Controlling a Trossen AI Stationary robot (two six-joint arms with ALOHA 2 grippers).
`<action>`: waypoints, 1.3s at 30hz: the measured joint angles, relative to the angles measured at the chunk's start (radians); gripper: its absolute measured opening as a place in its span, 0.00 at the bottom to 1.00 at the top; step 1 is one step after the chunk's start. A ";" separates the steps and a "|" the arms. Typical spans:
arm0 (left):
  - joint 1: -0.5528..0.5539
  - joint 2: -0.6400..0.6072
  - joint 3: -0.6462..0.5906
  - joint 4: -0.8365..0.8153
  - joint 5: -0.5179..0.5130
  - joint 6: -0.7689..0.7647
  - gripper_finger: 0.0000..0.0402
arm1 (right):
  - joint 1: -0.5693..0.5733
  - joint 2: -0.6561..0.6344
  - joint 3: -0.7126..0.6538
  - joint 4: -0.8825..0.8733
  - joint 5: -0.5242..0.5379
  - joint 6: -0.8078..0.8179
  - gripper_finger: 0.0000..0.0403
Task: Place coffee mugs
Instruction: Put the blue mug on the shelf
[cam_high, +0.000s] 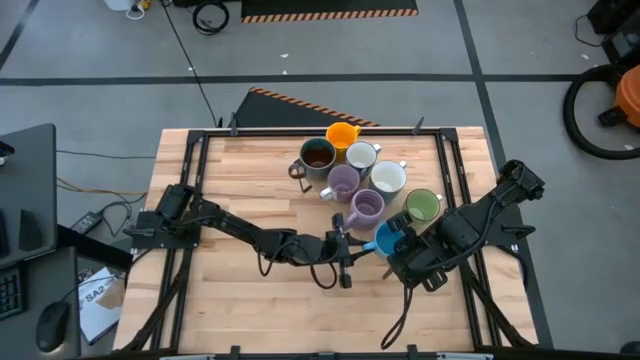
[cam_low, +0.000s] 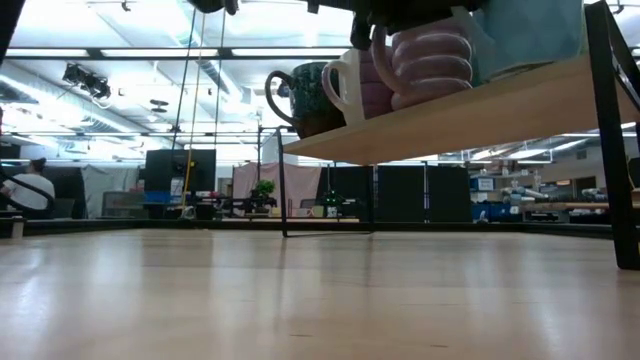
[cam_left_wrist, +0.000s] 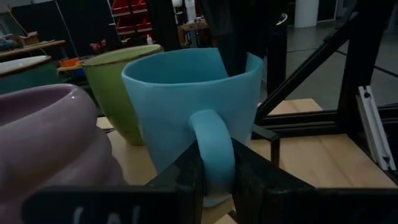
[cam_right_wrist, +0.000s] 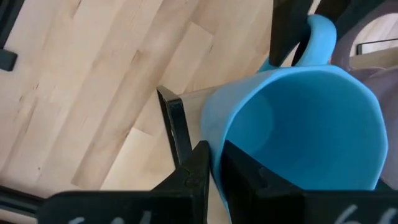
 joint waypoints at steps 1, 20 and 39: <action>-0.001 0.000 0.000 0.000 0.001 0.001 0.17 | 0.000 0.000 0.000 -0.001 -0.003 0.000 0.10; -0.002 0.000 0.000 -0.009 0.039 0.000 0.45 | 0.000 -0.021 -0.054 -0.005 -0.010 0.018 0.10; 0.002 0.011 -0.002 -0.016 0.083 0.006 0.46 | 0.002 -0.025 -0.056 -0.037 0.080 0.124 0.37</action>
